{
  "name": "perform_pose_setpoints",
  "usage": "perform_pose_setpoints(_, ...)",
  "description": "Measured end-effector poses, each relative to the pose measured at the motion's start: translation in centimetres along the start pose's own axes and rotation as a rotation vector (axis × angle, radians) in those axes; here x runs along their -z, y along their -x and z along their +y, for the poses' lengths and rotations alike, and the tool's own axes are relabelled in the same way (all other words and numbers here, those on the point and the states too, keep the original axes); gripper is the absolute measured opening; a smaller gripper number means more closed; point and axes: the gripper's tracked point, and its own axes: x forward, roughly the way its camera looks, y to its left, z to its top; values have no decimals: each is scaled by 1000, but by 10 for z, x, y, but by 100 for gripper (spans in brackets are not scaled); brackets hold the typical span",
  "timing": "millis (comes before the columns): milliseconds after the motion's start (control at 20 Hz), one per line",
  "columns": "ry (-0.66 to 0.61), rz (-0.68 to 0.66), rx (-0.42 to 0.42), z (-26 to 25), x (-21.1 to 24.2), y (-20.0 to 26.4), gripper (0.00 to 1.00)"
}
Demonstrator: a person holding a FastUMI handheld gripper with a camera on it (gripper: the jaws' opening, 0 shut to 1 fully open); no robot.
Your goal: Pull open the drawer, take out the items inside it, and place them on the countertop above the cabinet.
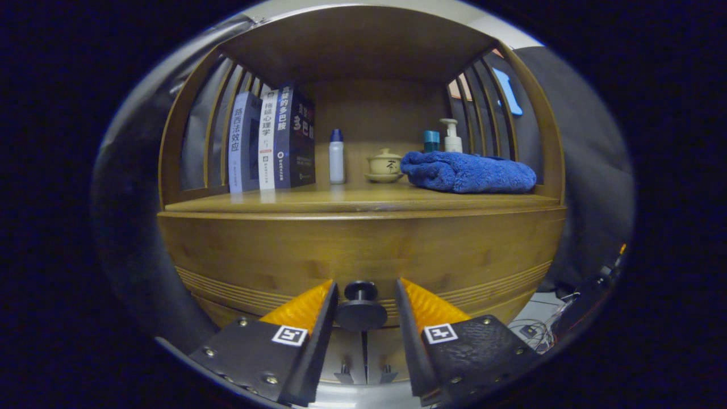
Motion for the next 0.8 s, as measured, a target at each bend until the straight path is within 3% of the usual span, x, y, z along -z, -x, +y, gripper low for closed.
perform_pose_setpoints(100, -40, 21, -1, 2, 4, -2, 48)
perform_pose_setpoints(300, 131, 95, 72, -1, 9, -1, 37)
perform_pose_setpoints(350, 81, 89, 70, 0, 7, 3, 34)
perform_pose_setpoints(400, 30, 81, 56, 7, 9, 2, 34)
perform_pose_setpoints(550, 44, 97, 28, 1, 11, 25, 34)
perform_pose_setpoints(800, 6, 94, 42, 2, 12, 56, 34)
